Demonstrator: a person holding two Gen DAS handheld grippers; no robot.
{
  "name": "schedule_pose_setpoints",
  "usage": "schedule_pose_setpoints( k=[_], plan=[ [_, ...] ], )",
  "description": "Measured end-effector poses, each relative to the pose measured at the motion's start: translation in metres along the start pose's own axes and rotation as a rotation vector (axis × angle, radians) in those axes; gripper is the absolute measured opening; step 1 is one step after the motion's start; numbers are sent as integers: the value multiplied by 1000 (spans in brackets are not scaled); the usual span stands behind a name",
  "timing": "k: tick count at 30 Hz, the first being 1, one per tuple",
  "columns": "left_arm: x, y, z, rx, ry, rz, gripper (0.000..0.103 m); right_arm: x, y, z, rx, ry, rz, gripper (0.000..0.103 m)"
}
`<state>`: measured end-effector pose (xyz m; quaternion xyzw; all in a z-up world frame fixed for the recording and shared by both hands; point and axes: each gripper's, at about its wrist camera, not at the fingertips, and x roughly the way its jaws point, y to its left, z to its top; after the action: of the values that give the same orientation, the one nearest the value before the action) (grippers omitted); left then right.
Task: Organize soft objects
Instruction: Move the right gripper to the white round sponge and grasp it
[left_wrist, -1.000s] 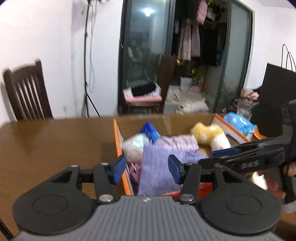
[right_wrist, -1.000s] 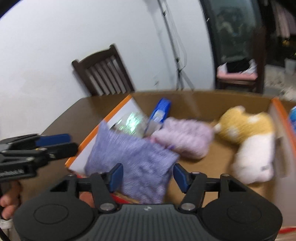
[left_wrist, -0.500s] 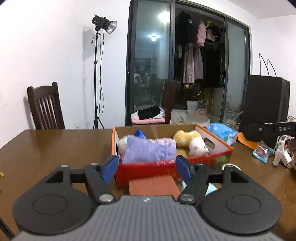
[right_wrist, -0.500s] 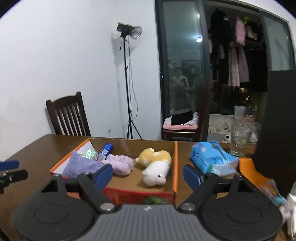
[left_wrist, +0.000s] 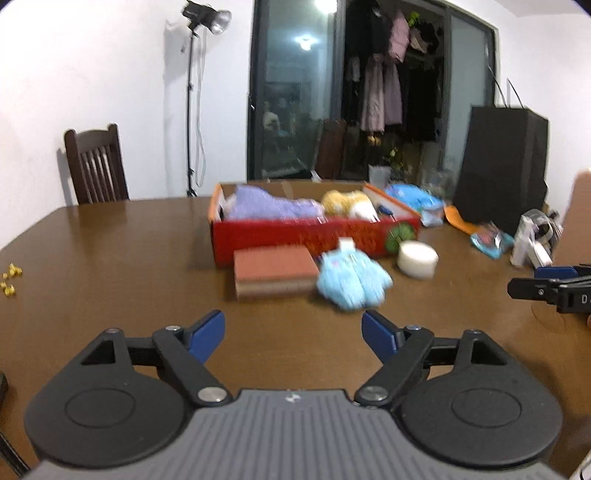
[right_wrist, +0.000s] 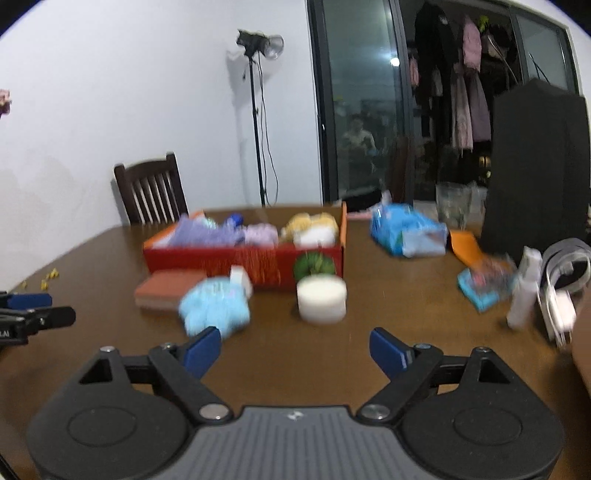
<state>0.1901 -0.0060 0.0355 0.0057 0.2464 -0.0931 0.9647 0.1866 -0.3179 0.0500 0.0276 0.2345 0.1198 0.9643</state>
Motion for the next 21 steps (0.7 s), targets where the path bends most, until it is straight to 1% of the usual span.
schedule_pose_setpoints(
  k=[2, 5, 10, 12, 16, 19, 21],
  plan=[
    [1, -4, -9, 12, 18, -13, 83, -4, 0, -11, 9, 19, 2, 87],
    [7, -8, -15, 16, 48, -5, 83, -8, -1, -22, 14, 37, 5, 87],
    [15, -12, -12, 16, 51, -28, 84, -8, -4, -26, 16, 46, -11, 87],
    [21, -15, -8, 17, 52, -36, 84, -5, -7, -24, 24, 44, -11, 87],
    [46, -26, 5, 41, 55, -35, 83, 7, -11, -17, 11, 53, -23, 87],
    [64, -38, 20, 51, 46, -60, 83, 16, -16, -9, 1, 56, -22, 86],
    [76, -48, 29, 76, 34, -80, 84, 24, -21, -3, -3, 57, -23, 86]
  ],
)
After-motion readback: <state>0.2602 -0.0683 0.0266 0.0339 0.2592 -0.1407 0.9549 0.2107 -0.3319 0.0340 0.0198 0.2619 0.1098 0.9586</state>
